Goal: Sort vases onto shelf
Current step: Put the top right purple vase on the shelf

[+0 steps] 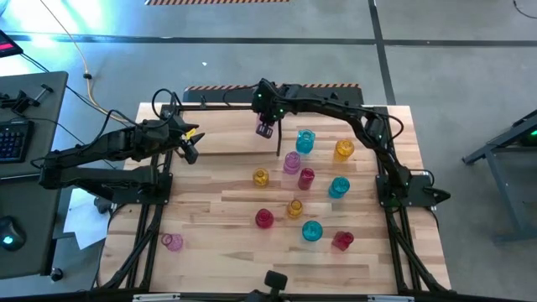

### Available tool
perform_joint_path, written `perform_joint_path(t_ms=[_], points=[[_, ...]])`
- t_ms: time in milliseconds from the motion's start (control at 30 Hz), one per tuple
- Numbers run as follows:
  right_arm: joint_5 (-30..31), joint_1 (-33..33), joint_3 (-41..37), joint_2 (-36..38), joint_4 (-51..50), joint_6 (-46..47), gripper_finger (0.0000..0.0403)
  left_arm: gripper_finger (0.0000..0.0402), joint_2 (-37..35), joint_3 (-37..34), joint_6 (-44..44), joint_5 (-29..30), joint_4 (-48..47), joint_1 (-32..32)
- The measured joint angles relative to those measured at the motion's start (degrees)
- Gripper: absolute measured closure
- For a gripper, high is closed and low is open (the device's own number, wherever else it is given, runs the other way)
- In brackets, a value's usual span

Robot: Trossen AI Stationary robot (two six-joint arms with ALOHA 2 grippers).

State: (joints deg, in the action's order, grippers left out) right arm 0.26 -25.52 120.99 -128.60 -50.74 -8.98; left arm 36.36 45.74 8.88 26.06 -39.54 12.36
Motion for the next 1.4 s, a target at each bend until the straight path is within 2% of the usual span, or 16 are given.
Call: perform_joint_path(t_ms=[433,533,767,1000,1400], points=[[0.2,-0.3,0.0,0.0,-0.1,1.3,0.0403,0.0245,0.0,0.0,0.0,0.0,-0.1,0.0],[-1.3,0.1,0.0,0.0,0.1,2.6,0.0403,0.0245,0.0,0.0,0.0,0.0,-0.1,0.0],[-2.0,3.7,-0.2,-0.1,7.6,5.4,0.0403,0.0245,0.0,0.0,0.0,0.0,-0.1,0.0],[3.3,5.3,-0.2,-0.1,11.7,9.4,0.0403,0.0245,0.0,0.0,0.0,-0.8,-0.1,0.0],[3.2,3.7,-0.1,-0.1,13.6,16.7,0.0403,0.0245,0.0,0.0,-0.1,-3.4,-0.7,0.0]])
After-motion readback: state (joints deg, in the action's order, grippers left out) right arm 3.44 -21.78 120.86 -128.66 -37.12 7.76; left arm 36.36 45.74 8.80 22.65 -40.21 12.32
